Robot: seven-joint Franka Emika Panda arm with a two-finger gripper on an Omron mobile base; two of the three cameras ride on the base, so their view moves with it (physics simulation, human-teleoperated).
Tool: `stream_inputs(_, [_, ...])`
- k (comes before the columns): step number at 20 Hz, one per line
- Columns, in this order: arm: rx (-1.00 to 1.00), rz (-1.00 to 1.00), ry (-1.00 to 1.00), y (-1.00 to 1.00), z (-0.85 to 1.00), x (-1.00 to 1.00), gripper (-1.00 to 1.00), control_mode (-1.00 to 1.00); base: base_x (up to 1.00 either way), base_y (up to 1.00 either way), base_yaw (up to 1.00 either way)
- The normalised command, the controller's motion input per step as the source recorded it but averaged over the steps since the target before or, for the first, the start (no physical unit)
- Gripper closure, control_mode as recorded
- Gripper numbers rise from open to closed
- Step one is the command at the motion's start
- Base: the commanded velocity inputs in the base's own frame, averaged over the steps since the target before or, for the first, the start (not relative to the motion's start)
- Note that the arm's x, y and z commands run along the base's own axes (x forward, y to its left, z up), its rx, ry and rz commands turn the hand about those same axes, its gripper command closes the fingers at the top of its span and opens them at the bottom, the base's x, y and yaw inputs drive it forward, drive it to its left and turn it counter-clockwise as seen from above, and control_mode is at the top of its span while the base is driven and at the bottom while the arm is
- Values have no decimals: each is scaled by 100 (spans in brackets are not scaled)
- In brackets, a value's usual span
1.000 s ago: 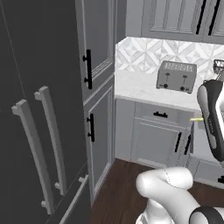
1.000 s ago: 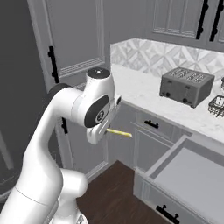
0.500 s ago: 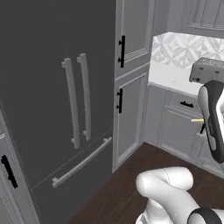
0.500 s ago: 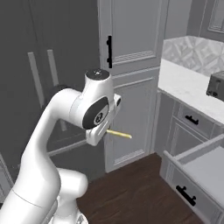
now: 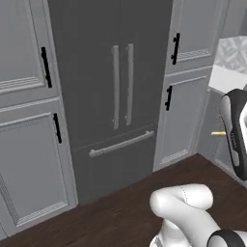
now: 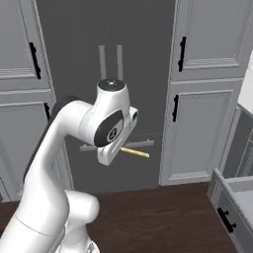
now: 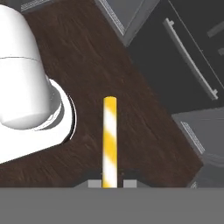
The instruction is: Take a straw from the drawer in front and place it inside the glass cup on the dining counter.
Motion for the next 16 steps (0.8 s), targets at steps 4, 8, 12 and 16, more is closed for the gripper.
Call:
stream_inputs(4, [0, 0, 0, 0, 0, 0, 100, 100, -94, 3, 55])
stream_inputs(8, [0, 0, 0, 0, 0, 0, 100, 100, -95, 6, 53])
stream_inputs(12, [0, 0, 0, 0, 0, 0, 100, 100, -77, -29, 64])
stream_inputs(16, [0, 0, 0, 0, 0, 0, 100, 100, -79, -1, 63])
